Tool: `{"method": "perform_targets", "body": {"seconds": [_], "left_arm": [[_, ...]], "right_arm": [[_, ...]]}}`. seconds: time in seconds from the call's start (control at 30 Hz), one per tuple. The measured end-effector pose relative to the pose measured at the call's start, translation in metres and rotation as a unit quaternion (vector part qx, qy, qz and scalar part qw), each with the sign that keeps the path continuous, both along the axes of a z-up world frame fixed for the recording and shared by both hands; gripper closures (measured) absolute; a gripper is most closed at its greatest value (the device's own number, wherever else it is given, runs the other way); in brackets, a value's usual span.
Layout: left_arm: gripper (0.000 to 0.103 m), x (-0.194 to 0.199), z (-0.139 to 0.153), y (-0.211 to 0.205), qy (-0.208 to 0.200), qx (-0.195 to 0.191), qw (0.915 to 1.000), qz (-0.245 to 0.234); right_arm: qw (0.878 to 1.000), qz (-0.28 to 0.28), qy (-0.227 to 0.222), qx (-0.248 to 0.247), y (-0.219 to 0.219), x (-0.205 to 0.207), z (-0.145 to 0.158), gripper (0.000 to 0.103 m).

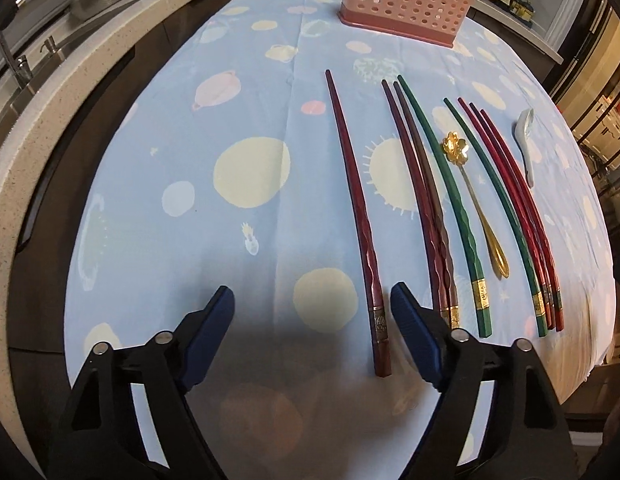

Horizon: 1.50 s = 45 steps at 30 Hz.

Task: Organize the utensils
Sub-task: 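Grasp a dark red chopstick with the left tool while the right tool grasps the white spoon, then lift the chopstick and white spoon and carry both toward the pink caddy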

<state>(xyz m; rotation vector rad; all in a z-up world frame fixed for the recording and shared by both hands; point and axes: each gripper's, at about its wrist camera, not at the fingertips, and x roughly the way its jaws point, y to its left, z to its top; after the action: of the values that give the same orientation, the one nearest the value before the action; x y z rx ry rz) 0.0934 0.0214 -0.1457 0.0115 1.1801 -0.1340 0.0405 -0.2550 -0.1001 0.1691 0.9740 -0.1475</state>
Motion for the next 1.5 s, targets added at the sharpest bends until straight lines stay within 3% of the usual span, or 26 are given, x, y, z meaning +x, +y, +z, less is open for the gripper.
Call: {"method": "perform_targets", "body": {"seconds": [0.13, 0.33, 0.43, 0.67, 0.8, 0.93, 1.13, 1.5], "left_arm": [[0.040, 0.003, -0.001, -0.004, -0.010, 0.006, 0.9999, -0.011], [0.076, 0.011, 0.001, -0.004, -0.018, 0.007, 0.9996, -0.019], [0.090, 0.018, 0.000, -0.001, -0.016, -0.003, 0.9997, -0.018], [0.091, 0.033, 0.000, -0.008, -0.021, 0.003, 0.9995, -0.023], [0.091, 0.038, -0.001, -0.009, -0.023, 0.003, 0.9994, -0.024], [0.091, 0.040, -0.001, -0.010, -0.028, 0.006, 0.9993, -0.026], [0.091, 0.041, -0.001, -0.008, -0.024, -0.002, 0.9994, -0.023], [0.096, 0.023, 0.002, -0.003, -0.020, -0.015, 0.9994, -0.024]], "right_arm": [[1.000, 0.008, 0.003, 0.001, 0.002, 0.017, -0.008, 0.007], [1.000, 0.001, 0.001, 0.003, -0.001, 0.050, -0.019, 0.008], [1.000, -0.002, -0.005, 0.001, -0.003, 0.070, -0.024, 0.015], [1.000, 0.000, 0.009, 0.021, -0.005, 0.113, -0.044, 0.053], [1.000, 0.001, 0.021, 0.020, -0.003, 0.127, -0.055, 0.063], [1.000, 0.006, 0.016, 0.007, 0.001, 0.128, -0.057, 0.066], [1.000, 0.009, 0.017, 0.020, -0.004, 0.116, -0.057, 0.090], [0.999, 0.015, 0.014, 0.028, -0.008, 0.078, -0.049, 0.094]]}}
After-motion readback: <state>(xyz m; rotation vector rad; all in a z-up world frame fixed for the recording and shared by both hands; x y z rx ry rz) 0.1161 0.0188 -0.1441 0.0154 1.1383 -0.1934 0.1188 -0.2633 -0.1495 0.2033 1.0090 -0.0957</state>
